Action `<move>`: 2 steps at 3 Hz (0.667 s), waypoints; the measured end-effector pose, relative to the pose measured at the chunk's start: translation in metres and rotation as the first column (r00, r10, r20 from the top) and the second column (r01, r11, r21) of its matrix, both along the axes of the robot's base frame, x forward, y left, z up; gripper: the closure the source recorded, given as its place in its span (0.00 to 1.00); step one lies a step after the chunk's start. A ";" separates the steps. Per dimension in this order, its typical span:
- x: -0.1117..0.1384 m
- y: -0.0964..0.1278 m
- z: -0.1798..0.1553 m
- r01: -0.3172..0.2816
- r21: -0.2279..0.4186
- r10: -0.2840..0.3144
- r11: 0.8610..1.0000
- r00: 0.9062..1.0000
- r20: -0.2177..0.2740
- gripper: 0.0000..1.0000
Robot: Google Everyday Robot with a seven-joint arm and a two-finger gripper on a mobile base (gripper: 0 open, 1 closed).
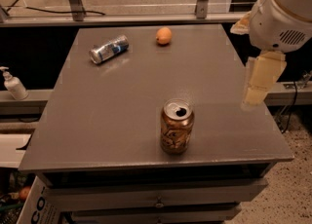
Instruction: Place redbull can upright
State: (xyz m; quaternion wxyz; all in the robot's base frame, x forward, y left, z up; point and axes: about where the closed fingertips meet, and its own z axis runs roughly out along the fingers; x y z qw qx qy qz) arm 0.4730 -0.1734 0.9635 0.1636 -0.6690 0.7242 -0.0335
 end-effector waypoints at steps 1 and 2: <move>0.025 0.027 -0.008 -0.089 -0.024 0.089 0.996 0.996 0.008 0.00; 0.049 0.057 -0.017 -0.164 -0.053 0.165 0.985 0.986 0.011 0.00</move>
Offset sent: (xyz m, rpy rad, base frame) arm 0.0783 0.0948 -0.0290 -0.0894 -0.0150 0.2616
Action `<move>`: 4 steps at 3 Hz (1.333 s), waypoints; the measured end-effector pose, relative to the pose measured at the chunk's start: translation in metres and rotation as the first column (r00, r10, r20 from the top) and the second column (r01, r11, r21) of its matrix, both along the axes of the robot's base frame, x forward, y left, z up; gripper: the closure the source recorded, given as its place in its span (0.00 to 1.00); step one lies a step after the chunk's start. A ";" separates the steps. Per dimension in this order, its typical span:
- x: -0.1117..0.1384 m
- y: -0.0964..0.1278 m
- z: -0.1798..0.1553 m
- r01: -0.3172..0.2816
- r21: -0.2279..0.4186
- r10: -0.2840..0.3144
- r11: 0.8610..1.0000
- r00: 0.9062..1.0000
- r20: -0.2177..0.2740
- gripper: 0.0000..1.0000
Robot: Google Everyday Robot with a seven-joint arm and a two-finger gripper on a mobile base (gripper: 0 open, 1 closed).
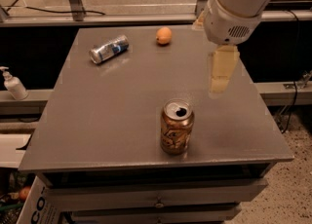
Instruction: Place redbull can upright
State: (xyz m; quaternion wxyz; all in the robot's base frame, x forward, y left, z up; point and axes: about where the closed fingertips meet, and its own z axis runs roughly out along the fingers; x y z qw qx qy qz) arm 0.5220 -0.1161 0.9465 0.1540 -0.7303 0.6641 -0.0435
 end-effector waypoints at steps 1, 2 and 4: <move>0.025 0.036 -0.005 -0.069 -0.023 0.070 0.997 0.997 0.023 0.00; 0.047 0.076 -0.009 -0.134 -0.047 0.136 0.990 0.990 0.048 0.00; 0.059 0.088 -0.017 -0.163 -0.052 0.166 0.985 0.985 0.052 0.00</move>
Offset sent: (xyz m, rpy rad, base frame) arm 0.0708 0.1153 -0.0133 -0.0674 -0.0752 0.1997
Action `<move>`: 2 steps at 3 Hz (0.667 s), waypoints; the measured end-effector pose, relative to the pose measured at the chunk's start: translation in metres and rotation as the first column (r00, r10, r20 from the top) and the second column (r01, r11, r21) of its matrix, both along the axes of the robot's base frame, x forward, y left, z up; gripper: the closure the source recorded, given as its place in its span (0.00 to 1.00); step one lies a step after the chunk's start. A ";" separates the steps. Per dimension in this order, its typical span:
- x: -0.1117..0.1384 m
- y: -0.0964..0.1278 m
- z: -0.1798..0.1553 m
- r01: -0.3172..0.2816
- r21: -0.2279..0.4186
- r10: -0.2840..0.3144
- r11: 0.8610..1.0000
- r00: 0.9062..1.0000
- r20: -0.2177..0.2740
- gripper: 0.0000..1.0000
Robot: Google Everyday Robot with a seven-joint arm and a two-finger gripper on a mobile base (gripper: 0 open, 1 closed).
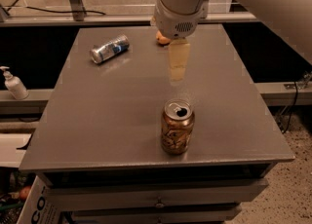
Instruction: Place redbull can upright
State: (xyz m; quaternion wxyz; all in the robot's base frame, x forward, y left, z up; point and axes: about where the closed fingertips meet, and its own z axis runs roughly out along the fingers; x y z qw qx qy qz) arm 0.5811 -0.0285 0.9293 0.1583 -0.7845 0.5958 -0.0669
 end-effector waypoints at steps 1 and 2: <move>0.022 0.012 -0.019 -0.021 0.005 0.021 1.000 1.000 -0.019 0.00; 0.050 0.019 -0.037 -0.033 0.013 0.034 0.999 0.999 -0.036 0.00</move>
Offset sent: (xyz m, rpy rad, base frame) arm 0.0858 0.0260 -0.0590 0.0244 0.0587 0.0460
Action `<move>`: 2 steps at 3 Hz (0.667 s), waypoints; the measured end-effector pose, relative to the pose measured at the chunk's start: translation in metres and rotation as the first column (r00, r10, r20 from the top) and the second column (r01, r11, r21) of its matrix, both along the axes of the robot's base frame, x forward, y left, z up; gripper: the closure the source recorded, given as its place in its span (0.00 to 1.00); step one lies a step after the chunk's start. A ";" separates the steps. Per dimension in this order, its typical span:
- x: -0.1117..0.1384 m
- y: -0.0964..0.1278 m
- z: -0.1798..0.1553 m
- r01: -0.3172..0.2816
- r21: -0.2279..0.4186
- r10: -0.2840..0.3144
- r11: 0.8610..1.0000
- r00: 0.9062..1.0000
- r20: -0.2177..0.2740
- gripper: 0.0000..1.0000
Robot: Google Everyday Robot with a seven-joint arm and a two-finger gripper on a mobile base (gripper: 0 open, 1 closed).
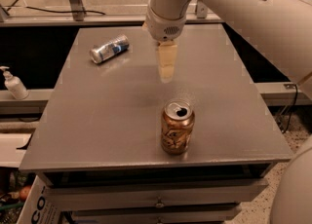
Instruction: Place redbull can upright
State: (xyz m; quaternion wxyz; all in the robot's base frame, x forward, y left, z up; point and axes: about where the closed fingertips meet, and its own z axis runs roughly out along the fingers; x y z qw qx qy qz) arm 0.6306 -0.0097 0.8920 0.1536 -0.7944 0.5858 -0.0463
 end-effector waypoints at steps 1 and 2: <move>0.028 0.008 -0.009 -0.024 0.012 0.023 1.000 1.000 0.008 0.00; 0.053 0.023 -0.011 -0.058 0.034 0.057 0.998 0.998 0.037 0.00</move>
Offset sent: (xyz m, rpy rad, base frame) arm 0.0823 0.0366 -0.0080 0.0635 -0.0741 0.0928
